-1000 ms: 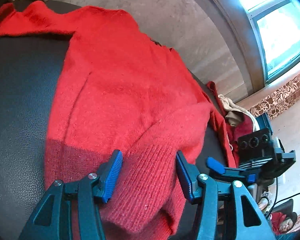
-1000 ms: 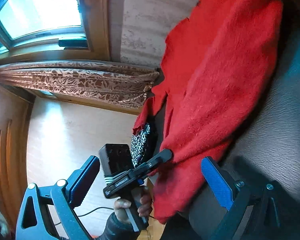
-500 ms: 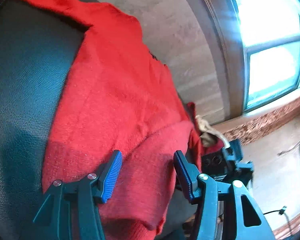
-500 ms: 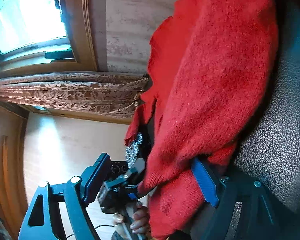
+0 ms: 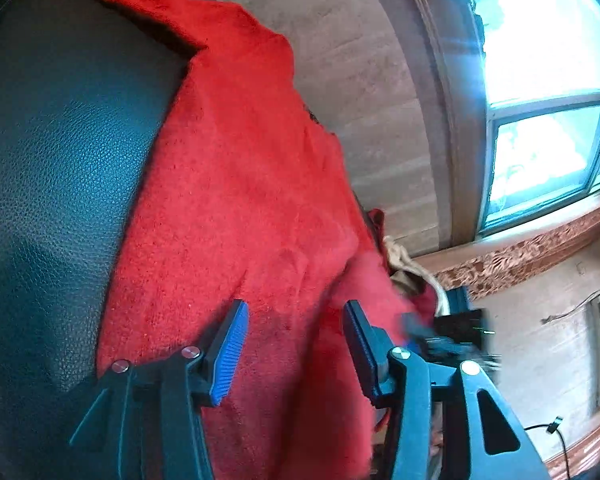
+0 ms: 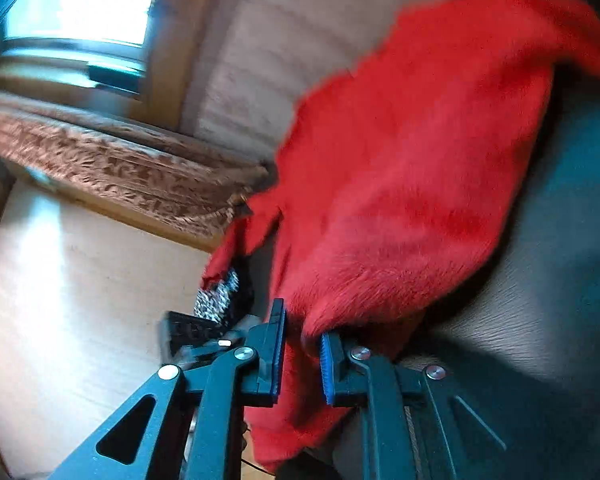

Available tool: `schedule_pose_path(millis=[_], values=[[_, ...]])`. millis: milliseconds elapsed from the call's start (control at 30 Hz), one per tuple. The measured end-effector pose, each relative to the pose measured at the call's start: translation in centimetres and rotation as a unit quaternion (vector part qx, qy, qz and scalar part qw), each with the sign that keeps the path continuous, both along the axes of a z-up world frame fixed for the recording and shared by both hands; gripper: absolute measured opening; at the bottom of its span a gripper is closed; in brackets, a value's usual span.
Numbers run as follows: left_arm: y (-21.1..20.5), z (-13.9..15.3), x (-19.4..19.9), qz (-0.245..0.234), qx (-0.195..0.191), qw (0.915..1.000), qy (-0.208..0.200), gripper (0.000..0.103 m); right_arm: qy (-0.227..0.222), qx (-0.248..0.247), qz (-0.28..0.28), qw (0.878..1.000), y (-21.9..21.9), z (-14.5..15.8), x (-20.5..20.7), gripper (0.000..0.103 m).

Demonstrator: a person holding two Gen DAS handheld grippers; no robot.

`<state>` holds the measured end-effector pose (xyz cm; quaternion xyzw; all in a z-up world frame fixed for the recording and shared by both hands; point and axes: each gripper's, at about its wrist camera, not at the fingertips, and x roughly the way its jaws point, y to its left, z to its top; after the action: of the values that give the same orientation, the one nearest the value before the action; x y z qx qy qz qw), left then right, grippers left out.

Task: Fold clothes

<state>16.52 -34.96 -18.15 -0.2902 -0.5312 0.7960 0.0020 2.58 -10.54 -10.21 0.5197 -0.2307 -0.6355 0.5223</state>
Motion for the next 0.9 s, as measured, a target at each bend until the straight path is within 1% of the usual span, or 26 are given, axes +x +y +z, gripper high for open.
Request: schedule_pose_path(millis=[100,200,267,300,367,400,467,500,533,567,600,667,767,833,867,900], values=[[0.6,0.4,-0.5,-0.01,-0.03,0.9993,-0.018,0.049,0.048,-0.012,-0.01,0.999,4.3,3.9,0.0,0.015],[1.0,0.6,-0.7,-0.017,-0.044,0.9985,-0.026,0.05,0.075,0.034,-0.007,0.997,8.8,5.6,0.4,0.015],[1.0,0.7,-0.8,-0.018,-0.046,0.9984,-0.027,0.05,0.073,0.094,0.003,0.993,11.1,4.8,0.7,0.015],[1.0,0.7,-0.8,-0.017,-0.045,0.9984,-0.028,0.05,0.061,0.12,-0.011,0.991,12.4,3.9,0.5,0.019],[1.0,0.9,-1.0,-0.016,-0.047,0.9981,-0.036,0.05,0.037,0.17,-0.037,0.984,14.9,2.3,0.2,0.019],[1.1,1.0,-1.1,-0.016,-0.05,0.9977,-0.043,0.05,0.04,0.179,-0.057,0.981,15.7,2.2,0.0,0.019],[1.4,1.5,-1.3,-0.015,-0.062,0.9963,-0.058,0.05,0.039,0.165,-0.087,0.982,17.3,2.3,-0.8,0.021],[1.6,1.9,-1.3,-0.013,-0.072,0.9952,-0.065,0.052,0.044,0.159,-0.087,0.982,17.1,2.4,-1.2,0.027],[1.9,2.4,-1.5,-0.011,-0.09,0.9934,-0.071,0.053,0.049,0.154,-0.087,0.983,16.9,2.6,-1.5,0.039],[2.1,2.9,-1.7,-0.01,-0.107,0.9914,-0.075,0.053,0.056,0.151,-0.083,0.983,16.1,2.6,-1.8,0.048],[2.3,3.2,-1.8,-0.008,-0.119,0.9897,-0.079,0.053,0.054,0.144,-0.08,0.985,15.5,2.1,-2.4,0.062],[2.5,3.7,-2.1,-0.006,-0.137,0.9867,-0.088,0.053,0.048,0.13,-0.075,0.988,14.2,1.1,-3.5,0.063],[2.6,3.2,-2.4,-0.009,-0.142,0.9847,-0.101,0.054,0.067,0.155,-0.059,0.984,9.9,-0.1,-3.9,0.063],[2.6,2.8,-2.4,-0.01,-0.141,0.984,-0.108,0.054,0.097,0.188,-0.055,0.976,7.4,-0.9,-4.1,0.06],[2.6,2.8,-2.3,-0.01,-0.143,0.9838,-0.108,0.054,0.13,0.204,-0.054,0.969,6.5,-0.8,-3.8,0.059],[2.7,2.8,-2.2,-0.01,-0.145,0.9835,-0.108,0.054,0.169,0.232,-0.049,0.957,5.5,-0.7,-3.2,0.052]])
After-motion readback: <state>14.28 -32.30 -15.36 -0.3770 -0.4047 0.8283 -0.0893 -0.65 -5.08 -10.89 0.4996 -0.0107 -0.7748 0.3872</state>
